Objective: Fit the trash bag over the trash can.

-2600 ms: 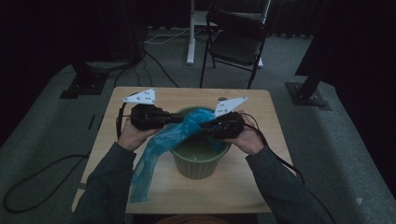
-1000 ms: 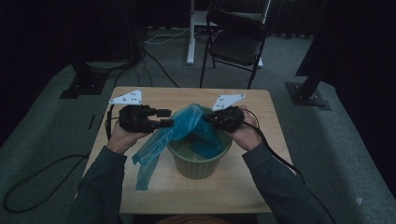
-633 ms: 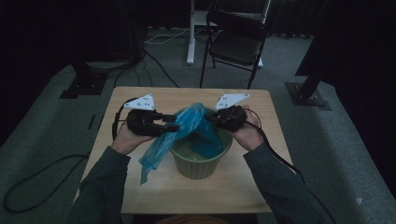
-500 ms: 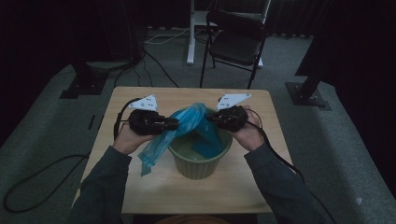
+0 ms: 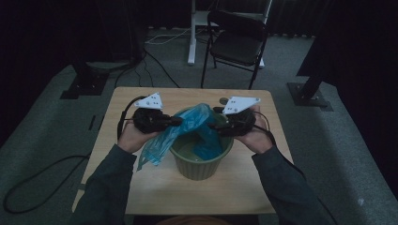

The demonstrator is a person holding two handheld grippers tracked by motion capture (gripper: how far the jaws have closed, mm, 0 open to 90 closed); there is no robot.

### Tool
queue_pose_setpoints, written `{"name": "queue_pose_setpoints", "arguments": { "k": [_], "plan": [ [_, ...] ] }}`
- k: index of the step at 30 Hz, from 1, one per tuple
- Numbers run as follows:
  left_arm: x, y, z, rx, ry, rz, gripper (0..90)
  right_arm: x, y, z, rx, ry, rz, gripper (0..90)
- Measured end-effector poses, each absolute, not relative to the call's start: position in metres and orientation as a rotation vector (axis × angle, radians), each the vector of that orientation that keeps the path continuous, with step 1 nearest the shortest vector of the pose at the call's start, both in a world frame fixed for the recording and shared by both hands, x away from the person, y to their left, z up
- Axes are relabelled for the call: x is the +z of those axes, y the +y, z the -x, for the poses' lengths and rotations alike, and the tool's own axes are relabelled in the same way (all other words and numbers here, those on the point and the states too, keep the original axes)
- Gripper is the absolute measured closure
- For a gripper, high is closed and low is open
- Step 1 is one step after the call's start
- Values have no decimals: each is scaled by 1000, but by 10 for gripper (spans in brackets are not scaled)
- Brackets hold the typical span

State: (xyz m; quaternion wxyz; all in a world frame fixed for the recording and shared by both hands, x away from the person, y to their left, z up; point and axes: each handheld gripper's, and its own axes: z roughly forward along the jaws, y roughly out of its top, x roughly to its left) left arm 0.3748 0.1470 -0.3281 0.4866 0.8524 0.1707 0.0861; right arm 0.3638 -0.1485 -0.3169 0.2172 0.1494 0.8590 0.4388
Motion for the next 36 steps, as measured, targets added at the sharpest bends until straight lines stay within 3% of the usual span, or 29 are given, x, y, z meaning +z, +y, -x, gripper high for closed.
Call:
{"name": "queue_pose_setpoints", "arguments": {
  "k": [11,16,21,29,36],
  "plan": [
    [-323,128,-369,176,312,-2093,894,-324,-114,-362,1186,2445,-188,433],
    [-321,127,-369,176,307,-2076,888,-326,-111,-363,1155,2490,-168,741],
    [-317,145,-369,178,332,-1997,771,-322,-120,-368,1203,2478,-283,861],
    [-319,179,-371,150,425,-1934,635,-320,-138,-375,1262,2454,-411,883],
    [-328,170,-375,64,423,-1954,506,-321,-136,-376,1290,2449,-425,880]
  ]
}}
